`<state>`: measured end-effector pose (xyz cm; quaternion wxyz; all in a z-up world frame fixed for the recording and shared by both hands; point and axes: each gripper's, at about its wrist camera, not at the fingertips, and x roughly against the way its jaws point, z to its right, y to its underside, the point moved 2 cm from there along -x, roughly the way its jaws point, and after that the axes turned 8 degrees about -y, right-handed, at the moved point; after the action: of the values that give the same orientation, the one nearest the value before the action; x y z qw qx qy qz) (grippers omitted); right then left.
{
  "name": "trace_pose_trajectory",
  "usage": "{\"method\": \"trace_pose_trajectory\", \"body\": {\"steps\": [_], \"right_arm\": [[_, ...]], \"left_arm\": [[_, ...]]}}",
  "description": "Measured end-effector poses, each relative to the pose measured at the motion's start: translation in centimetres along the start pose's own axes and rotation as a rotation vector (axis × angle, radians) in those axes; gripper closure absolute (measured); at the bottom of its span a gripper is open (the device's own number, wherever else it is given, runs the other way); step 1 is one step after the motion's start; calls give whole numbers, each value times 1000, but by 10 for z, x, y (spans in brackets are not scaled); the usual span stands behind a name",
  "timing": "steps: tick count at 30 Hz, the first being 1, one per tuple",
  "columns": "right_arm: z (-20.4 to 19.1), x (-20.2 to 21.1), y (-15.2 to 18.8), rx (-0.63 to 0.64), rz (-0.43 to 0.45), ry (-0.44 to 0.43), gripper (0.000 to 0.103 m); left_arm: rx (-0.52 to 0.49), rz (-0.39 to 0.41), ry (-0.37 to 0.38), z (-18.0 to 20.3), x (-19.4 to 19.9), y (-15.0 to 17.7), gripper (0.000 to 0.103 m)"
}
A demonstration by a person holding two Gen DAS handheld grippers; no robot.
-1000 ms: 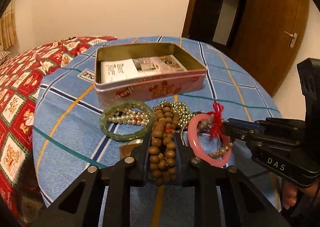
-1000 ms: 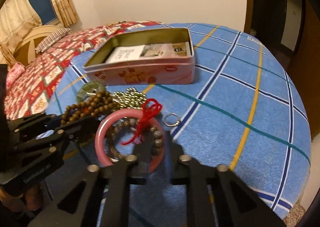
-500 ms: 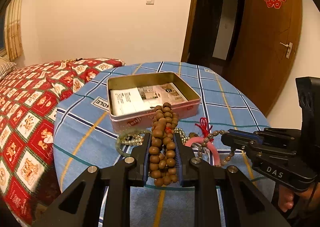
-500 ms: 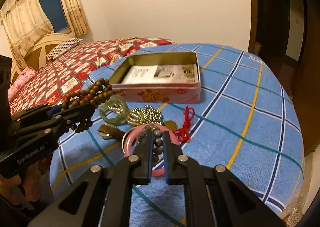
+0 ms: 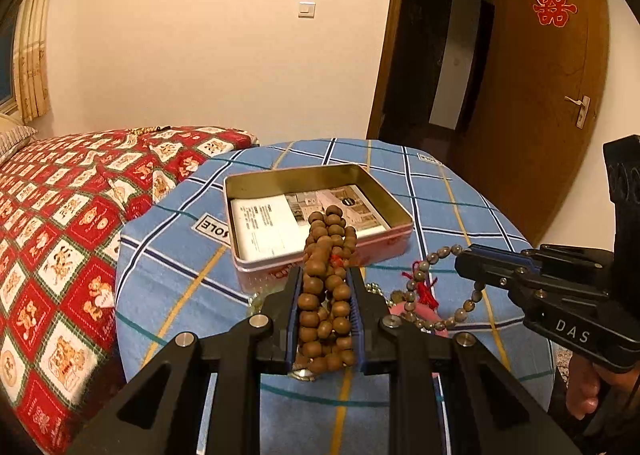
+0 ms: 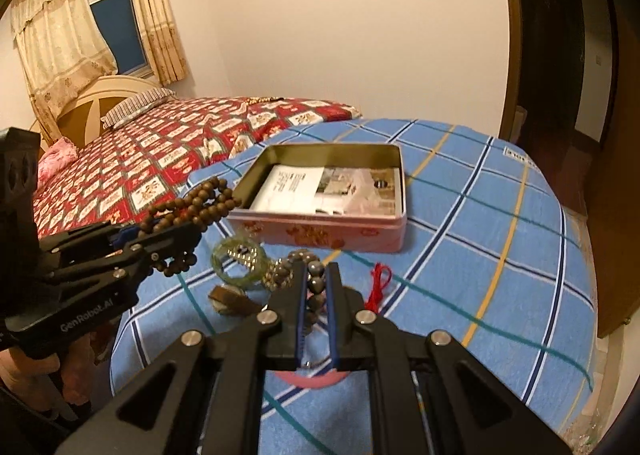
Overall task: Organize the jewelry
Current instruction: 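Carry both bead strands into the pink tin and open both tools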
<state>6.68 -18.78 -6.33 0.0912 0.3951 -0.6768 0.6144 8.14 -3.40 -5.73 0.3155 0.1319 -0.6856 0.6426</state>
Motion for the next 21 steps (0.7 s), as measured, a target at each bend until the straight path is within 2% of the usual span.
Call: {"method": "trace_pose_trajectory", "body": {"steps": [15, 21], "right_arm": [[6, -15, -43, 32, 38, -18, 92], [13, -27, -58, 32, 41, -17, 92]], "left_arm": [[-21, 26, -36, -9, -18, -33, 82], [-33, 15, -41, -10, -40, -42, 82]]}}
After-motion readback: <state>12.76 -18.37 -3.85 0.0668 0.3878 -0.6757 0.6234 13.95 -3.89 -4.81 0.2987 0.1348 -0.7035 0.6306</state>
